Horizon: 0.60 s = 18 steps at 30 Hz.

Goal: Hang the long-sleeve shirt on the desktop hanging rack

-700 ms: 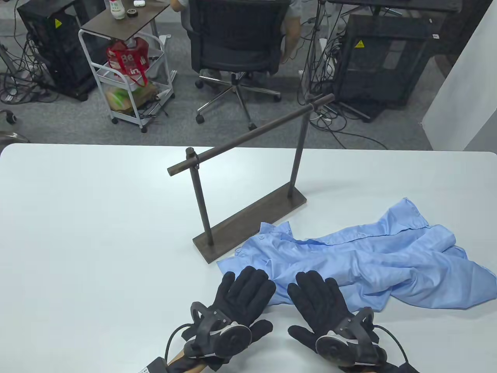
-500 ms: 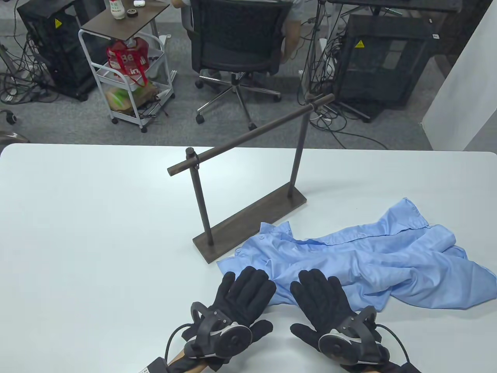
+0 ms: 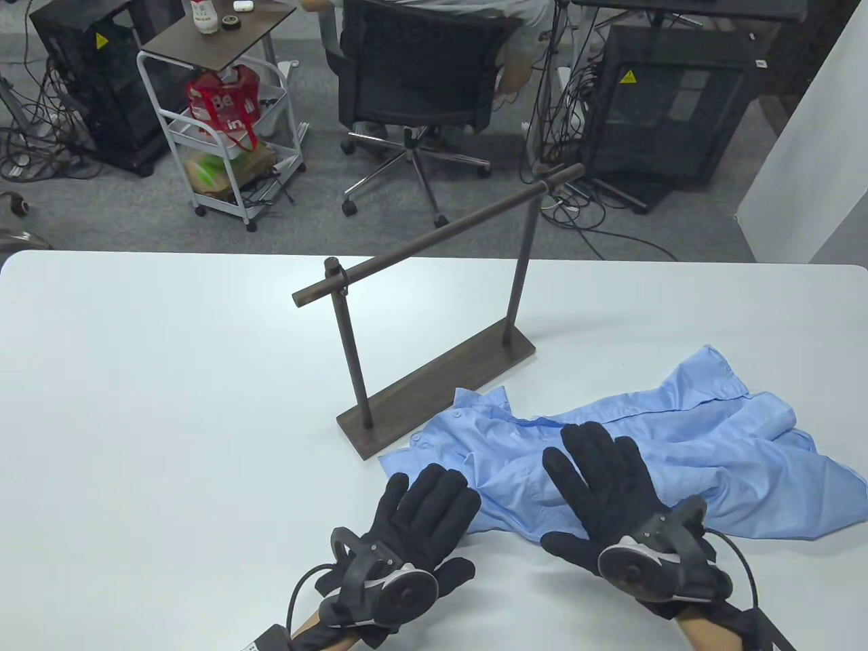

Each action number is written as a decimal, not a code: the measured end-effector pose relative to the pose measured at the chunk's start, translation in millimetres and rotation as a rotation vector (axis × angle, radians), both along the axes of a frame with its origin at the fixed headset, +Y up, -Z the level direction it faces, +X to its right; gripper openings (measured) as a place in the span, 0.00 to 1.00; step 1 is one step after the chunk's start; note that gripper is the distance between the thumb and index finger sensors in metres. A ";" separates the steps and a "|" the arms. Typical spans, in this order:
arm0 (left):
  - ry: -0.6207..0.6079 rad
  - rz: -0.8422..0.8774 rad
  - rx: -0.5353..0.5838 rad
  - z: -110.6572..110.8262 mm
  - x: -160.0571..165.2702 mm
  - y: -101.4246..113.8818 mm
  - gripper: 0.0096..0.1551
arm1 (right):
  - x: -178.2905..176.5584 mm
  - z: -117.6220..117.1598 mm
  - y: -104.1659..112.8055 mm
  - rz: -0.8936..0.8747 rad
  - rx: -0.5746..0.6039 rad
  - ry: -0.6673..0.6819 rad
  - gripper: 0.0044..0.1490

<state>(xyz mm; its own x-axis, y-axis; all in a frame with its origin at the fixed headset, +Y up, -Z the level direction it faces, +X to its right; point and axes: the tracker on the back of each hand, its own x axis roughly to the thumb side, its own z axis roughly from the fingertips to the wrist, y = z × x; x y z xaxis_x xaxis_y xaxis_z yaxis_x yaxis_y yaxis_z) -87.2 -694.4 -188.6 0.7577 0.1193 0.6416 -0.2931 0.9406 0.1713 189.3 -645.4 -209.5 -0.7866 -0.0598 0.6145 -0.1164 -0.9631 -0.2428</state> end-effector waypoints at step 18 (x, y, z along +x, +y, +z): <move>0.000 0.007 -0.005 -1.3 -3.7 1.9 0.53 | 7.8 -85.3 -106.3 0.524 -0.550 -0.162 0.71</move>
